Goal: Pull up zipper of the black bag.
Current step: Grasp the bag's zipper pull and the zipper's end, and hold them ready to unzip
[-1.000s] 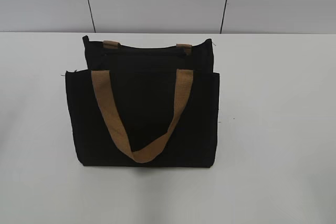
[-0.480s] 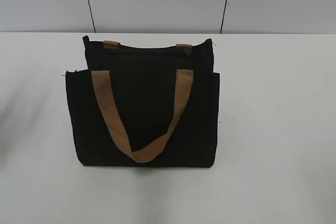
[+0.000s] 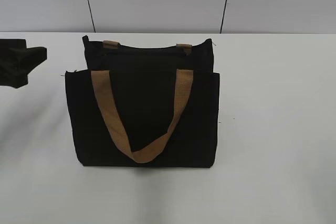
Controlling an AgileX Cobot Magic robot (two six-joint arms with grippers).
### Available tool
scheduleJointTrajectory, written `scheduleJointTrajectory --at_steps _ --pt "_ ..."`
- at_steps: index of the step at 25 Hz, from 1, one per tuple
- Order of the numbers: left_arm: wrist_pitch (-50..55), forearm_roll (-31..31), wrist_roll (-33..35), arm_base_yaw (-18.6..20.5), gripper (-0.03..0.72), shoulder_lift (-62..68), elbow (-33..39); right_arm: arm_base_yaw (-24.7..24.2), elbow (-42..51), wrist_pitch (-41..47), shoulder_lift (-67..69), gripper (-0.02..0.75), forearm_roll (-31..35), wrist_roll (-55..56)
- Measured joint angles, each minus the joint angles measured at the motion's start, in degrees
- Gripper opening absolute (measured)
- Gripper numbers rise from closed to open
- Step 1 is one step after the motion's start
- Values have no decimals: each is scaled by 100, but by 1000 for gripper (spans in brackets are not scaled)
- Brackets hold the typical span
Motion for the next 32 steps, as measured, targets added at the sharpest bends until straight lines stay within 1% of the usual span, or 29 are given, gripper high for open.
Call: scheduleJointTrajectory --at_steps 2,3,4,5,7,8,10,15,20,24,26,27,31,32 --pt "-341 1125 -391 455 398 183 0 0 0 0 0 568 0 0" --pt "-538 1588 -591 687 398 292 0 0 0 0 0 568 0 0" --pt "-741 2052 -732 857 398 394 0 0 0 0 0 568 0 0" --pt "-926 2436 -810 939 397 528 -5 0 0 -5 0 568 0 0" --pt "-1110 3131 -864 916 397 825 -83 0 0 -5 0 568 0 0" --pt "-1151 3456 -879 843 397 956 -144 0 0 -5 0 568 0 0" --pt "-1184 3780 -857 677 397 1269 -306 0 0 -5 0 568 0 0" --pt "-1236 3826 -500 370 397 1775 -699 0 0 -5 0 568 0 0" --pt "-1368 3826 -457 199 393 2242 -1033 0 0 -5 0 568 0 0" --pt "-1490 3841 -450 51 351 2663 -1298 0 0 -5 0 568 0 0" --pt "-1543 3841 -450 -22 313 2844 -1429 -4 0 -5 0 568 0 0" --pt "-1559 3841 -450 -52 279 2928 -1499 -10 0 -5 0 568 0 0" --pt "-1553 3821 -450 -179 107 3091 -1663 -10 0 -5 0 568 0 0" --pt "-1539 3807 -450 -186 50 3103 -1675 -10 0 -5 0 568 0 0"
